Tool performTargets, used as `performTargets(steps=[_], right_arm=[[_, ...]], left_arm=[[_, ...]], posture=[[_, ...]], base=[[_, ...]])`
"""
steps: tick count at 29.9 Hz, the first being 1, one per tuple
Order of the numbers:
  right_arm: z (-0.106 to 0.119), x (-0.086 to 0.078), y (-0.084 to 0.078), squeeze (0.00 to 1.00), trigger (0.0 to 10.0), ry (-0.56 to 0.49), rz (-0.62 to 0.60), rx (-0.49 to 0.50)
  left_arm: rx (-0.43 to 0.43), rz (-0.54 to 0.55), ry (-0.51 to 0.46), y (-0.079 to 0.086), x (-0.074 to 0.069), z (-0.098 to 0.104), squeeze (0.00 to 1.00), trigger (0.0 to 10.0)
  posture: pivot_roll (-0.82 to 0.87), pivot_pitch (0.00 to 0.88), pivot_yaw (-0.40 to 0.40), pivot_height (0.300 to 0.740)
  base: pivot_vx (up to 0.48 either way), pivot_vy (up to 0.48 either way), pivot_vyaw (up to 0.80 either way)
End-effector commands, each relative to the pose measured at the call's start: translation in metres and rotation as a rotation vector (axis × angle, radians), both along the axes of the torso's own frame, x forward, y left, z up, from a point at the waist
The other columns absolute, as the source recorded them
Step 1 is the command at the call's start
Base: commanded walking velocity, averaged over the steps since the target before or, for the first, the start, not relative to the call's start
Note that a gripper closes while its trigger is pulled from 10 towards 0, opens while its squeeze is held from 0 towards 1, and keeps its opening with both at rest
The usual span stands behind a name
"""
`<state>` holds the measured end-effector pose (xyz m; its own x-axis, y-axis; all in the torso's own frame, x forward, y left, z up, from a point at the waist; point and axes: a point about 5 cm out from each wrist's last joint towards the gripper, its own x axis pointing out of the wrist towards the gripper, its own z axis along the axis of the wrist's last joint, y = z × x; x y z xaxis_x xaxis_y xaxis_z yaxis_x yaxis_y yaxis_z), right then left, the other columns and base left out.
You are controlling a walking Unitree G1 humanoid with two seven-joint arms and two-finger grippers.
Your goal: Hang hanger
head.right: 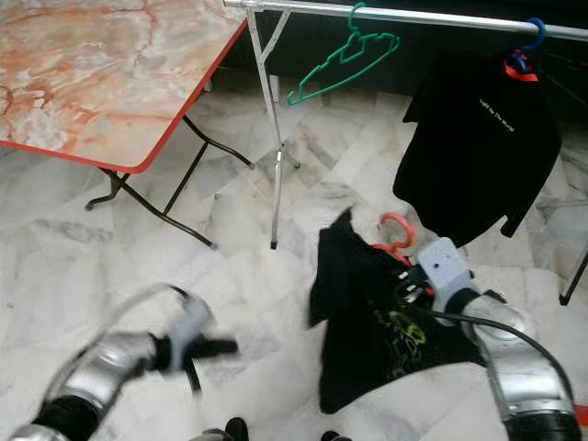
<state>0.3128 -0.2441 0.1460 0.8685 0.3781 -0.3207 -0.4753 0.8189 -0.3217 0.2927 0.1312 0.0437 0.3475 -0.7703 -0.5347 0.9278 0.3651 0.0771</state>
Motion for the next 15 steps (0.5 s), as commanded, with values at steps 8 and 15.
performTargets(steps=[8, 15], right_arm=[[-0.010, -0.021, 0.015, 0.00, 10.0, 0.067, 0.239, -0.066], [-0.017, -0.023, 0.021, 0.00, 10.0, 0.092, 0.300, -0.083]], left_arm=[[-0.235, 0.224, -0.092, 0.002, 0.024, 0.026, 0.00, 0.0], [-0.203, 0.273, -0.166, 0.006, 0.025, 0.027, 0.00, 10.0]], posture=[[-0.07, 0.272, 0.052, 0.740], [-0.06, 0.268, 0.054, 0.740]], base=[[0.000, 0.000, 0.00], [0.000, 0.000, 0.00]])
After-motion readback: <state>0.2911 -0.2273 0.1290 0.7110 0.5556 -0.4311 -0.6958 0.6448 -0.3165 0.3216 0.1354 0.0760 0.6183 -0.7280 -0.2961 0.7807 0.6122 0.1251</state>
